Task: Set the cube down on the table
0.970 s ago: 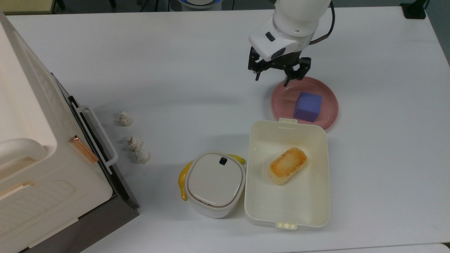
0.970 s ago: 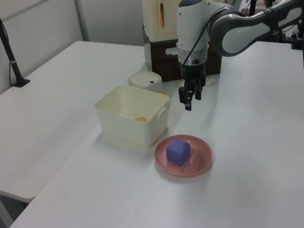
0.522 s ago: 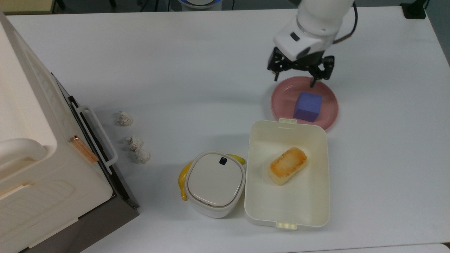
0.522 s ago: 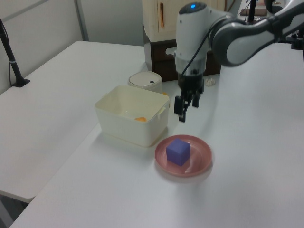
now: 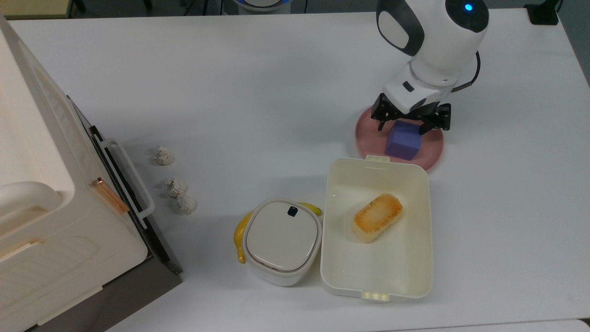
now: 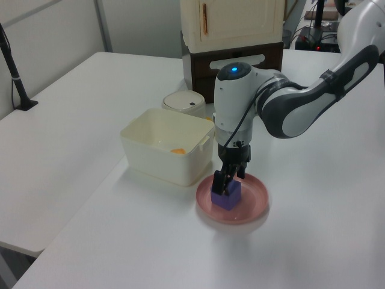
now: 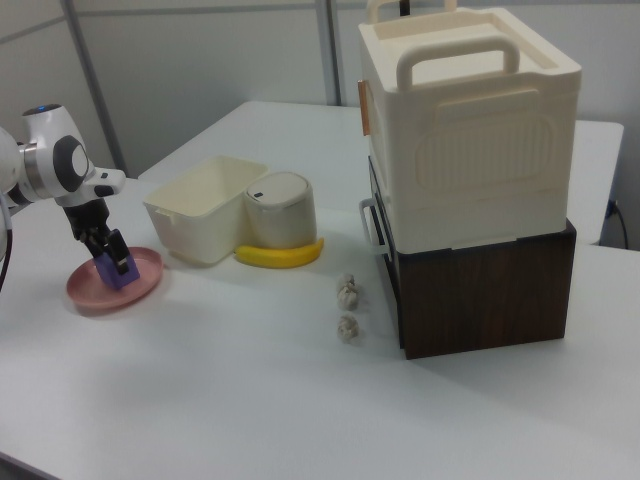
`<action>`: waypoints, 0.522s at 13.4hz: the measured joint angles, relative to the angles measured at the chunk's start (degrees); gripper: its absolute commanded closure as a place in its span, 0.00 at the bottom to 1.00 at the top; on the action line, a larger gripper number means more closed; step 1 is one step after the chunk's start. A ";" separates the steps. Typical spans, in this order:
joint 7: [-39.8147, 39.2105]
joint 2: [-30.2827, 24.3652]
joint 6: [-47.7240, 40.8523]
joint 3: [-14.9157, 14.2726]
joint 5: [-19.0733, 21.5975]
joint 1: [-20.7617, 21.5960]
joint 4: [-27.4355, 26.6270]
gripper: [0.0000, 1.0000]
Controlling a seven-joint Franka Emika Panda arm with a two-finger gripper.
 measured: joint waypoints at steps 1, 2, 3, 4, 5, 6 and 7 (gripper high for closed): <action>0.00 0.00 0.07 -0.06 0.00 -0.08 0.06 0.00; 0.00 0.00 0.07 -0.08 0.00 -0.20 0.15 0.00; 0.00 0.00 0.14 -0.12 0.00 -0.28 0.20 0.00; 0.00 0.00 0.52 -0.16 0.00 -0.34 0.21 0.00; 0.19 0.00 1.04 -0.20 0.00 -0.37 0.23 0.00; 0.71 0.00 1.35 -0.23 0.00 -0.38 0.29 0.00; 1.14 0.00 1.61 -0.24 0.00 -0.38 0.44 0.00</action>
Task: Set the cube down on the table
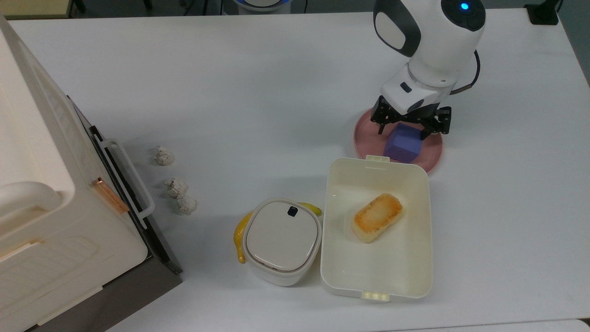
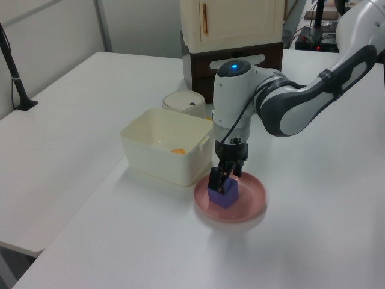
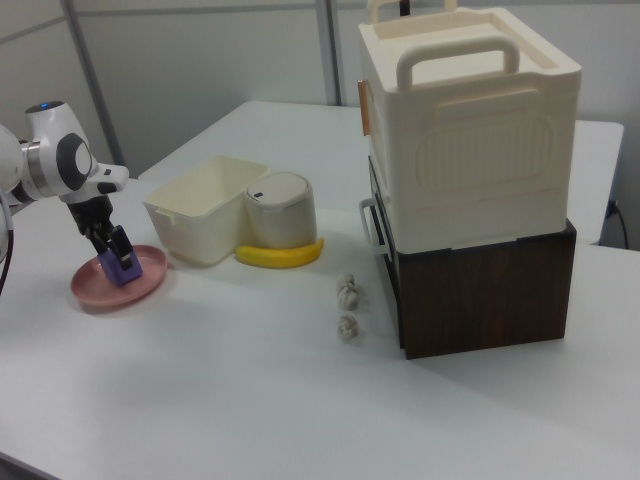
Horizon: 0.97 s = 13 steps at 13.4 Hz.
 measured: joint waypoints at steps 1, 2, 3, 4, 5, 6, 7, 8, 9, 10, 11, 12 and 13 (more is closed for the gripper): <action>0.44 0.00 0.26 0.00 0.00 0.00 0.31 0.00; 0.71 -0.01 0.38 0.00 0.00 0.00 0.68 0.00; 0.87 0.00 0.38 -0.03 0.00 -0.01 0.95 0.00; 1.01 0.00 0.38 -0.09 0.00 -0.02 1.09 0.00; 1.25 0.00 0.38 -0.18 0.00 -0.06 1.14 0.00; 1.48 0.00 0.49 -0.26 0.00 -0.13 1.15 0.00; 1.53 0.00 0.78 -0.29 0.00 -0.22 1.15 0.00; 1.53 0.01 1.21 -0.29 0.00 -0.30 1.14 0.00; 1.53 0.09 1.61 -0.29 0.00 -0.32 1.10 0.00; 1.53 0.32 1.75 -0.29 0.00 -0.29 1.01 0.00; 1.53 1.02 1.88 -0.29 -0.01 -0.23 0.98 0.00; 1.53 1.60 2.03 -0.29 -0.24 -0.17 0.98 0.05; 1.53 2.10 2.12 -0.29 -0.63 -0.11 0.98 0.27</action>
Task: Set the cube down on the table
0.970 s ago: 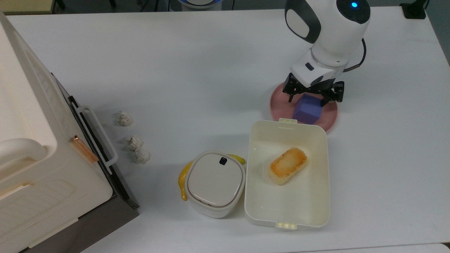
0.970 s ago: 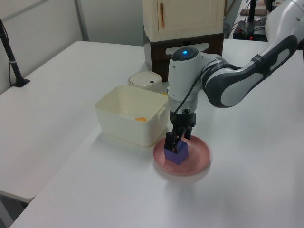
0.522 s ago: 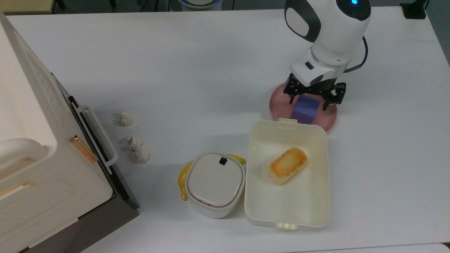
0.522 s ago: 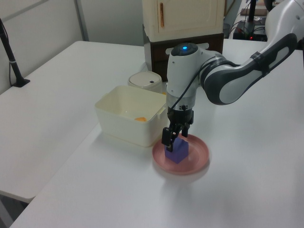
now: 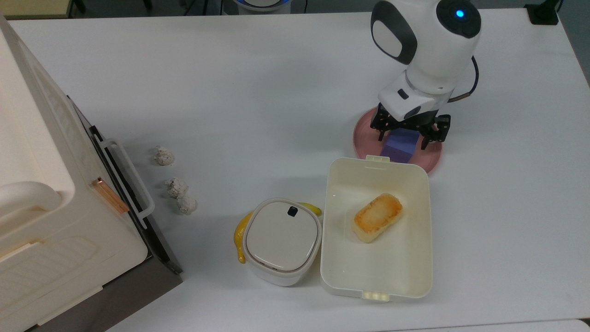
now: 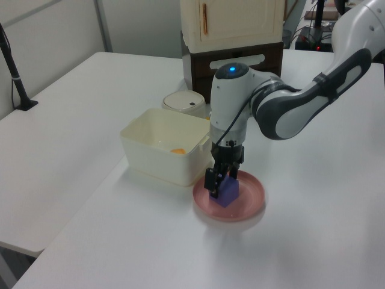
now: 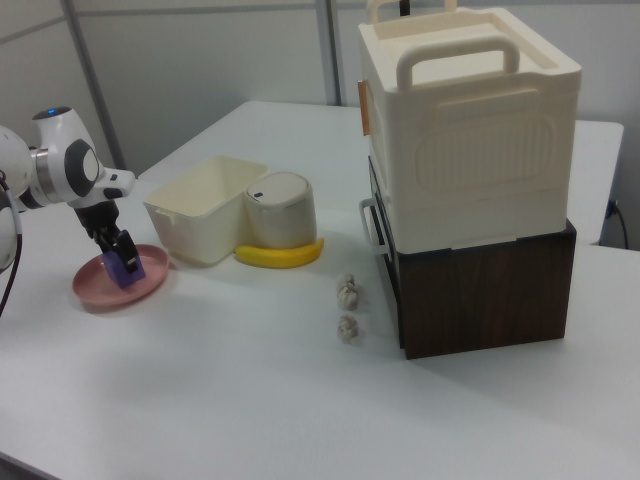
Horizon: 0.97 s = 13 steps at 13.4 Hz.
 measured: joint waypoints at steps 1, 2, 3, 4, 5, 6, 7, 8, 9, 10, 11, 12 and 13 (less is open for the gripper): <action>0.00 0.44 0.08 0.00 -0.25 0.08 0.00 0.56; 0.00 0.85 0.15 0.00 -0.50 0.15 0.00 0.85; 0.00 1.09 0.24 0.00 -0.88 0.15 0.00 1.00; 0.00 1.12 0.27 0.00 -0.93 0.09 0.06 1.00; 0.00 1.00 0.27 0.00 -0.93 -0.08 0.28 1.00; -0.03 0.58 0.22 -0.01 -0.93 -0.49 0.52 1.00; -0.78 -0.15 -0.76 -0.01 -0.58 -1.18 0.87 1.00; -2.74 -1.19 -2.97 -0.03 0.73 -2.01 1.29 1.00; -5.46 -2.46 -5.47 -0.14 2.73 -2.93 1.87 1.00; -9.15 -4.30 -9.51 -0.96 5.03 -4.11 3.09 0.99; -11.61 -5.56 -12.53 -2.19 5.93 -4.78 3.75 0.99; -14.15 -6.32 -15.10 -3.87 6.12 -5.13 3.91 0.98; -16.91 -6.60 -16.98 -6.10 6.19 -5.24 3.64 0.98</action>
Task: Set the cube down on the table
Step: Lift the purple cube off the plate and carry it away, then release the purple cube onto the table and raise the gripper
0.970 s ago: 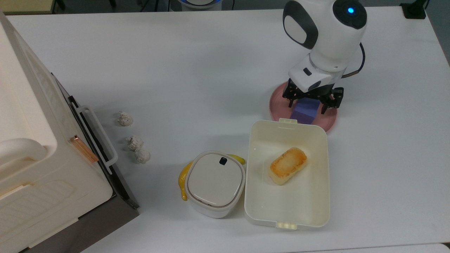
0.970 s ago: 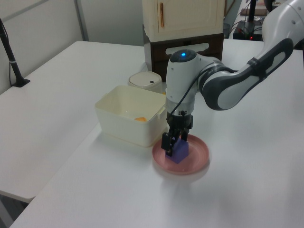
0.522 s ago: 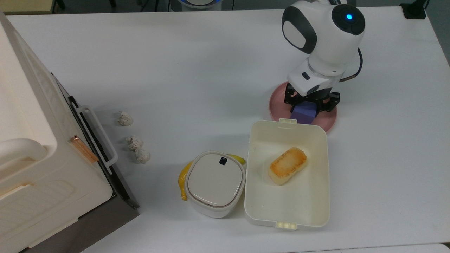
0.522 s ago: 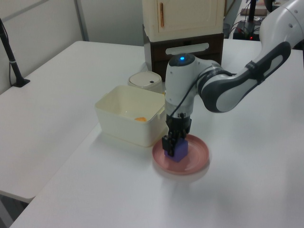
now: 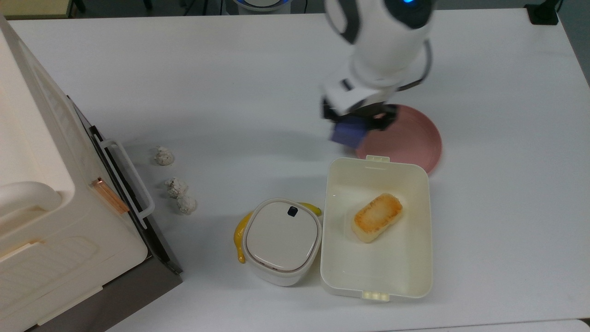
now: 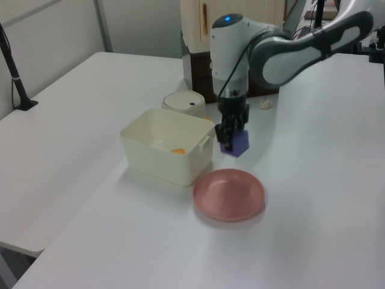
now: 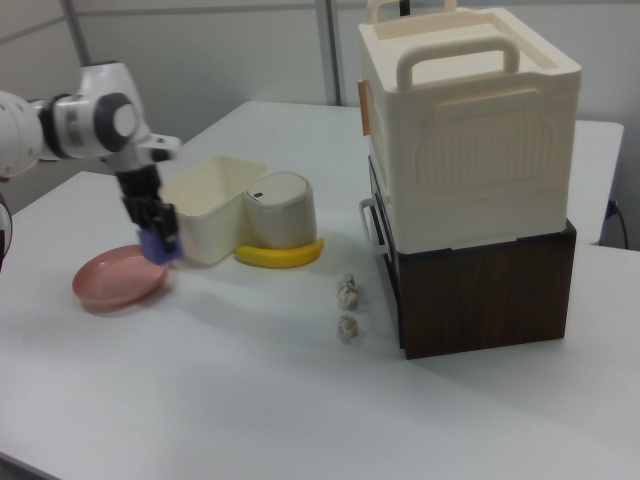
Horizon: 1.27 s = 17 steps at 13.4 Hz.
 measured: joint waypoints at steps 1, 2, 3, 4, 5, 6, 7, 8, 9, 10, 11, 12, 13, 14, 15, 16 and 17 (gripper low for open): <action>-2.39 0.10 -0.67 -2.37 0.03 -0.10 -0.91 0.98; -4.11 0.46 -0.67 -4.73 0.03 -0.24 -2.25 0.97; -5.31 1.03 -0.54 -7.04 -0.01 -0.54 -3.51 0.91; -6.39 1.63 -0.21 -8.95 -0.02 -1.11 -4.42 0.80; -7.75 2.12 0.23 -10.39 -0.02 -2.03 -5.03 0.52; -9.51 2.44 0.52 -11.48 -0.02 -3.22 -5.56 0.07; -11.26 2.59 0.64 -12.19 -0.01 -4.28 -5.89 0.00; -12.77 2.61 0.67 -12.76 0.01 -5.15 -5.96 0.00; -14.29 2.45 0.67 -13.31 0.02 -6.07 -5.87 0.00; -14.65 2.17 0.68 -13.54 0.02 -6.29 -5.74 0.00; -14.67 1.51 0.68 -13.59 0.02 -6.37 -5.58 0.00; -14.67 0.47 0.55 -13.58 0.02 -6.35 -5.42 0.00; -14.68 -0.90 -0.60 -13.53 0.02 -6.30 -5.11 0.00; -14.70 -2.56 -2.93 -13.41 0.03 -6.21 -4.65 0.00; -14.73 -4.37 -5.30 -13.31 0.03 -6.03 -4.18 0.00; -14.81 -6.45 -7.19 -13.19 0.05 -5.75 -3.82 0.00; -14.86 -8.45 -8.15 -12.99 0.05 -5.57 -3.71 0.00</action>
